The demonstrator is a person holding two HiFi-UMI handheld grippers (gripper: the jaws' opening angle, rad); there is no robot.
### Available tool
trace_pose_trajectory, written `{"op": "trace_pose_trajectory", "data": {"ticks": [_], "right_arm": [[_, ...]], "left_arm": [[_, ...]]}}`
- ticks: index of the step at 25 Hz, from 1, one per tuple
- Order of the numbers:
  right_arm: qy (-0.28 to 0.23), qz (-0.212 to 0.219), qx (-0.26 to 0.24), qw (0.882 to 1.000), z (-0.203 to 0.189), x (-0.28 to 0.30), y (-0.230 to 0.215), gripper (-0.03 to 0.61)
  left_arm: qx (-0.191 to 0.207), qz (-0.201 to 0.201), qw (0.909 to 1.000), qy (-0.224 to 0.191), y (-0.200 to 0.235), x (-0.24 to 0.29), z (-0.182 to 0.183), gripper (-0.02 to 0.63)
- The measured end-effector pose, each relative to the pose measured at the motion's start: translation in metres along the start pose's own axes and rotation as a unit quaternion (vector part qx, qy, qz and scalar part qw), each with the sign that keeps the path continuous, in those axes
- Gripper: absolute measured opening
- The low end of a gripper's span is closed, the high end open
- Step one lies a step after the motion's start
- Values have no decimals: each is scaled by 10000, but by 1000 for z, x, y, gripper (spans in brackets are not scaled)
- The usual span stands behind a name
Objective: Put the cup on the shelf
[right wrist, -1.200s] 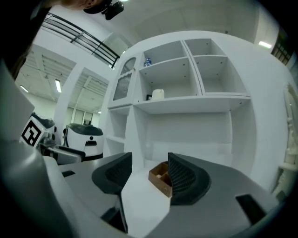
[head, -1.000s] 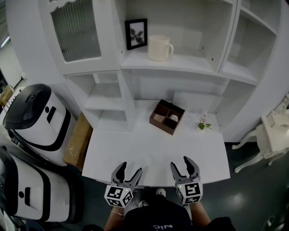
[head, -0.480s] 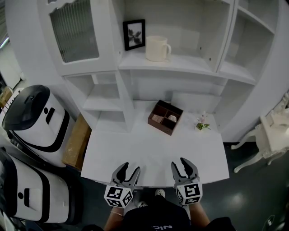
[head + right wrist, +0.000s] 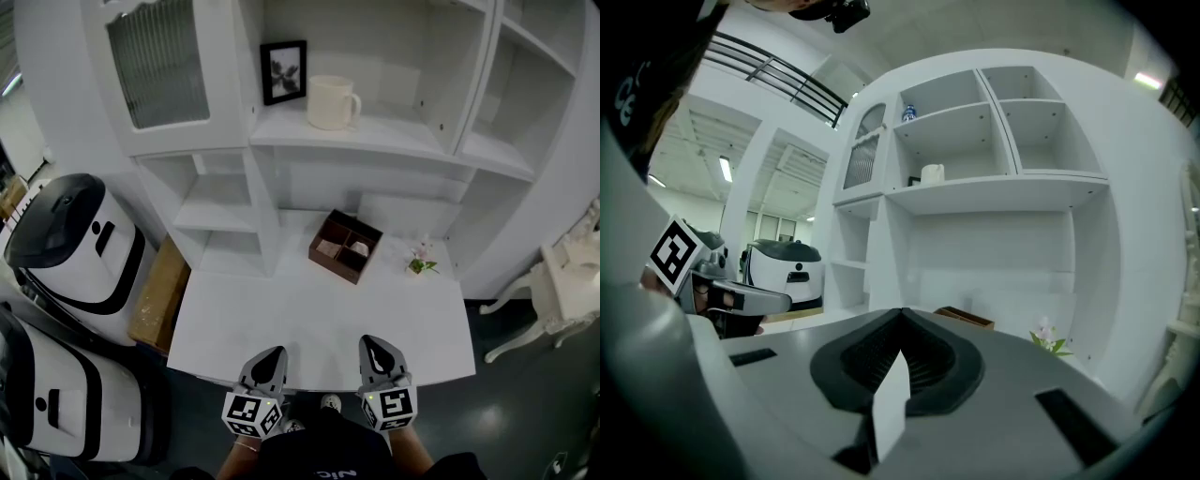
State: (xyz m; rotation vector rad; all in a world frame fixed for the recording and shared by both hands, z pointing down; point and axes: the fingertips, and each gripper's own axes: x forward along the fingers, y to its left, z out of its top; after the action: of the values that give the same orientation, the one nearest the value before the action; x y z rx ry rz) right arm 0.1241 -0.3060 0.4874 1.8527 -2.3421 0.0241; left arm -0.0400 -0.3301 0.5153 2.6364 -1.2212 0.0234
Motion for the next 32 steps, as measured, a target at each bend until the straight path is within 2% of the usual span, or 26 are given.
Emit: {"op": "trace_pose_trajectory", "data": {"ticks": [11,32], "right_arm": [[-56,-39,28,10000,0,2,-7,9],[130,-28,-127,9998,-20,5,-18,8]], "left_arm": [[41,-137,9999,-37,-10,9,2,3],[-92,64,9999,28,-9,18,-13,3]]}}
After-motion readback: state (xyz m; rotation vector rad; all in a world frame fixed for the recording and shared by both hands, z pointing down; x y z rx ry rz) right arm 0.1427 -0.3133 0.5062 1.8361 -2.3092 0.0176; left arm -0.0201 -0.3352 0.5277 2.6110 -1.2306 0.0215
